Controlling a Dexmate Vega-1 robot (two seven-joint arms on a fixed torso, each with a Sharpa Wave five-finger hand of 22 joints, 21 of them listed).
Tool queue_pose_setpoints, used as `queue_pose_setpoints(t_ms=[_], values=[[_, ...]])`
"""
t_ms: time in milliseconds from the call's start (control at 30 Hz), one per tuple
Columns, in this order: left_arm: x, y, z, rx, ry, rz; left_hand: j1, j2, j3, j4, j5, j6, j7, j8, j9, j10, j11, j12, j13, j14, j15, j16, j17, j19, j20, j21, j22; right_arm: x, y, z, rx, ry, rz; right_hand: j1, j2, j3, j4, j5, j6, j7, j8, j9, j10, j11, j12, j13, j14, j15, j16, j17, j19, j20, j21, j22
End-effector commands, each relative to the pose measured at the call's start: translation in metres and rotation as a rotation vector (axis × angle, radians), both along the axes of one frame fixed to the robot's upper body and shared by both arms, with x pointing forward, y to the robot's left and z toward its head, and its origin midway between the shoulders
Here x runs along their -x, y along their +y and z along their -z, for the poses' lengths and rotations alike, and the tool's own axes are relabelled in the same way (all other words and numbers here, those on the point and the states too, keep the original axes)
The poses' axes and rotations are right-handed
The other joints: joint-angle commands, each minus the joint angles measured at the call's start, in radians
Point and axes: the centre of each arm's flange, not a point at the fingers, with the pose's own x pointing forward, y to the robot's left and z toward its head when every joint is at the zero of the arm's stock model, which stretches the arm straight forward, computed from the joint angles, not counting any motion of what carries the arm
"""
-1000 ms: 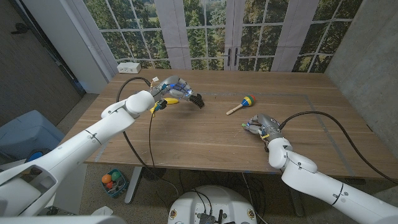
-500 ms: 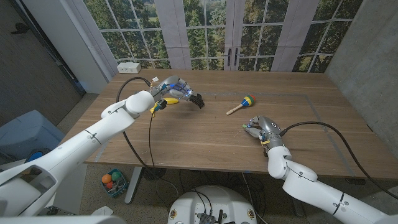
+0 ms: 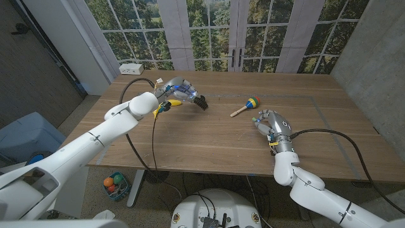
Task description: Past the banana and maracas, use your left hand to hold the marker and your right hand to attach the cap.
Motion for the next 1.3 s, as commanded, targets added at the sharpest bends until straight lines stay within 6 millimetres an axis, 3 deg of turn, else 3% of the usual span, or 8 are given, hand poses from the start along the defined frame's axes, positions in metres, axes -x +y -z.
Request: queue_pose_setpoints(t_ms=[33, 700, 1300], values=[[0.001, -0.009, -0.003, -0.038, -0.017, -0.003, 0.001, 0.009, 0.035, 0.028, 0.004, 0.0, 0.004, 0.005, 0.003, 0.053, -0.043, 0.003, 0.078, 0.252, -0.249, 0.009, 0.132, -0.004, -0.118, 0.01, 0.002, 0.007, -0.005, -0.01, 0.034, -0.083, 0.009, 0.011, 0.023, -0.001, 0.006, 0.004, 0.002, -0.016, 0.006, 0.011, 0.008, -0.001, 0.005, 0.005, 0.012, -0.176, 0.001, 0.006, 0.005, -0.011, 0.007, 0.002], [0.005, -0.024, -0.009, -0.081, -0.096, 0.029, 0.002, 0.009, 0.034, 0.028, 0.002, 0.002, 0.002, 0.006, 0.003, 0.057, -0.044, -0.005, 0.079, 0.251, -0.249, -0.002, 0.135, -0.006, -0.119, 0.012, 0.003, 0.026, -0.003, -0.05, 0.21, -0.143, -0.014, 0.02, 0.019, -0.001, 0.004, 0.002, 0.008, -0.017, 0.008, 0.009, 0.008, -0.009, 0.005, 0.012, 0.01, -0.177, -0.008, 0.004, 0.006, -0.016, 0.011, 0.003], [0.004, -0.037, 0.002, -0.084, -0.137, 0.072, 0.002, 0.009, 0.034, 0.027, 0.0, 0.003, 0.002, 0.005, 0.003, 0.06, -0.044, -0.011, 0.083, 0.253, -0.249, -0.008, 0.14, -0.006, -0.12, 0.012, 0.001, 0.039, 0.013, -0.08, 0.37, -0.148, -0.041, 0.018, 0.015, -0.004, 0.007, 0.0, 0.012, -0.025, 0.008, 0.007, 0.009, -0.012, 0.005, 0.017, 0.008, -0.177, -0.016, 0.003, 0.003, -0.017, 0.013, 0.002]])
